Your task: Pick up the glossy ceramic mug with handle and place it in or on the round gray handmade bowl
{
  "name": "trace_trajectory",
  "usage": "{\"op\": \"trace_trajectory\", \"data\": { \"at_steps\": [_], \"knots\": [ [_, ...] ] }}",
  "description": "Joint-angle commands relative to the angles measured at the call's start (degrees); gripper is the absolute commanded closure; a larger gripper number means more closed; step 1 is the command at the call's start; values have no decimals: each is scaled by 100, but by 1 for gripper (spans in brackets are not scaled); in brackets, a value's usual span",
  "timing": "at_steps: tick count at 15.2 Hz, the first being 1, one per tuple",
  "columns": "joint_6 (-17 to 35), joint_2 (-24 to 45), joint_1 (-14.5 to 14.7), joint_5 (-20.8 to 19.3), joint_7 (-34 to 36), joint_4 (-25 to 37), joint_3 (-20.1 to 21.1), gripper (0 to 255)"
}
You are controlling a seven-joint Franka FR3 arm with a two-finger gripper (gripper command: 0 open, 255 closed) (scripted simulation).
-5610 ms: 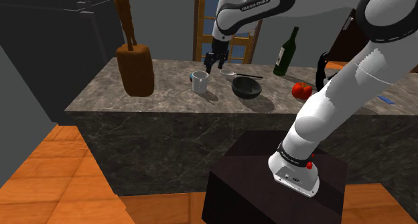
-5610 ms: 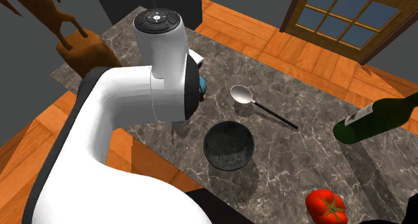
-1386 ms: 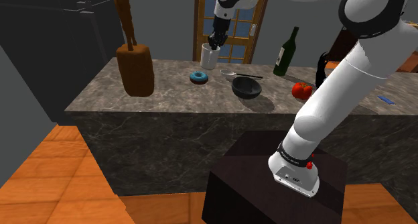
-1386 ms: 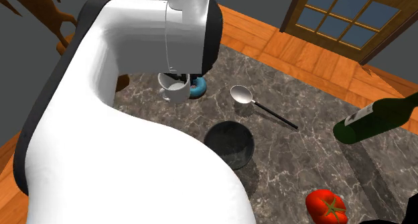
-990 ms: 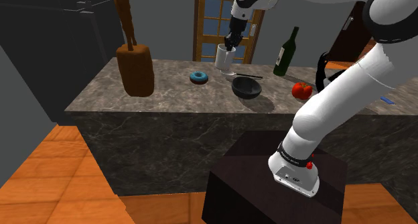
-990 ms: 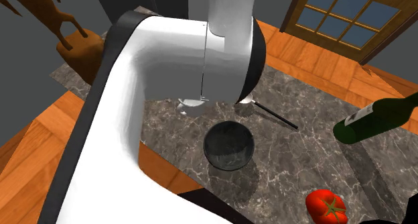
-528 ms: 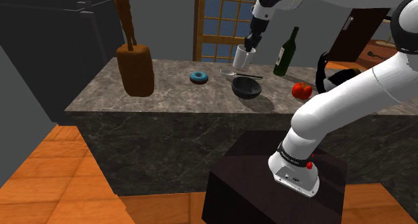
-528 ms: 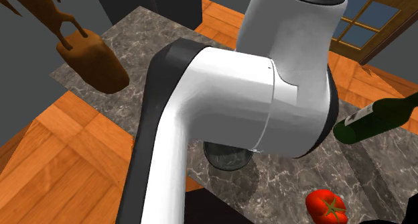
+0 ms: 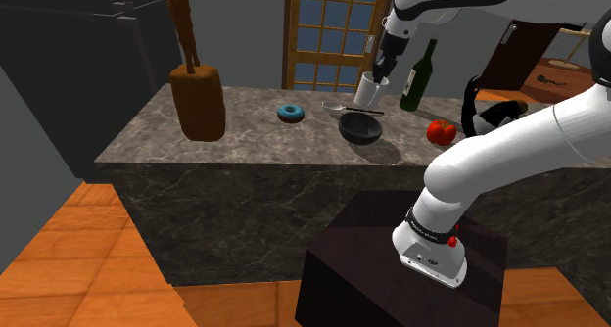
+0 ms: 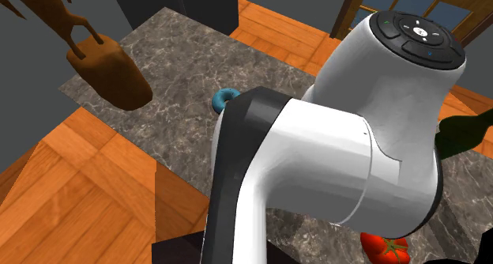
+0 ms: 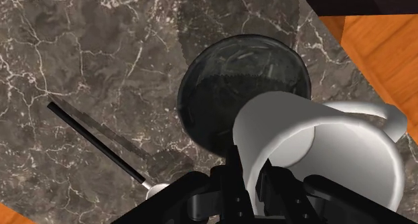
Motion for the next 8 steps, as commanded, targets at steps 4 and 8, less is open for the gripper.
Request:
{"op": "trace_trajectory", "data": {
  "at_steps": [4,8],
  "knots": [
    [392,13,-21,-30,-32,-377,-50,255],
    [712,62,-29,-47,-57,-649,-92,255]
  ]
}}
